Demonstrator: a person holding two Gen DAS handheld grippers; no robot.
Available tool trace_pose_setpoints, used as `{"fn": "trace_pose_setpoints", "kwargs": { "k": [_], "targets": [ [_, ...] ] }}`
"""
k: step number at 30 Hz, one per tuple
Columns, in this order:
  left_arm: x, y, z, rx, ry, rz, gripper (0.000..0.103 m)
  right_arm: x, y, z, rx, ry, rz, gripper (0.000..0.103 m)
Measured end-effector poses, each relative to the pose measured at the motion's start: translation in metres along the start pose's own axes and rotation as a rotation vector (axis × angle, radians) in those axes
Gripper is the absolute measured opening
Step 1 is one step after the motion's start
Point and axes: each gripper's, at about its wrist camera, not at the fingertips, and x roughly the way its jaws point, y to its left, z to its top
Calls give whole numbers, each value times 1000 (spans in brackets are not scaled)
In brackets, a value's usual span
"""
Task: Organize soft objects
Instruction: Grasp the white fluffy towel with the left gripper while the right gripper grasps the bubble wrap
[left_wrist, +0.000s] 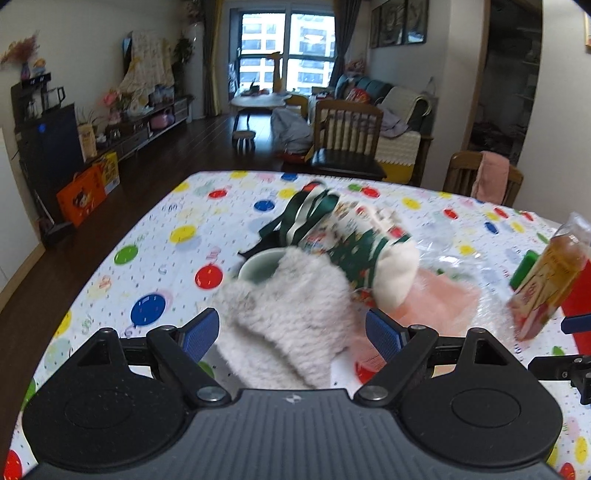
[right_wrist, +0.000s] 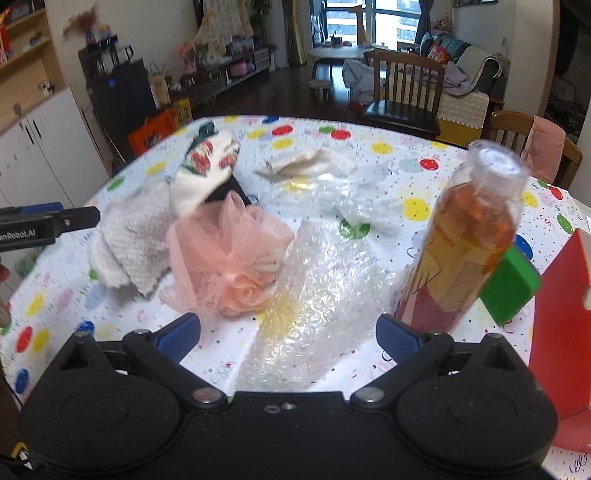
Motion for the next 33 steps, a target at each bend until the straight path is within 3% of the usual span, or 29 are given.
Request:
{"fn": "trace_pose_setpoints", "kwargs": {
  "k": [12, 20, 23, 25, 27, 29, 33],
  "targets": [
    [50, 18, -20, -137, 172, 10, 87, 52, 9, 3, -60, 99, -42, 100],
    [58, 12, -15, -138, 159, 18, 87, 74, 10, 7, -48, 131, -67, 94],
    [63, 14, -15, -152, 161, 29, 86, 79, 10, 7, -44, 143, -75, 86],
    [63, 14, -15, -149, 150, 38, 79, 81, 10, 6, -42, 145, -75, 83],
    [61, 15, -14, -149, 141, 35, 65, 81, 9, 5, -40, 141, -74, 79],
    [59, 16, -13, -155, 132, 33, 65, 79, 9, 4, -38, 134, -77, 75],
    [54, 16, -12, -168, 113, 22, 43, 76, 5, 3, -15, 127, -59, 60]
  ]
}}
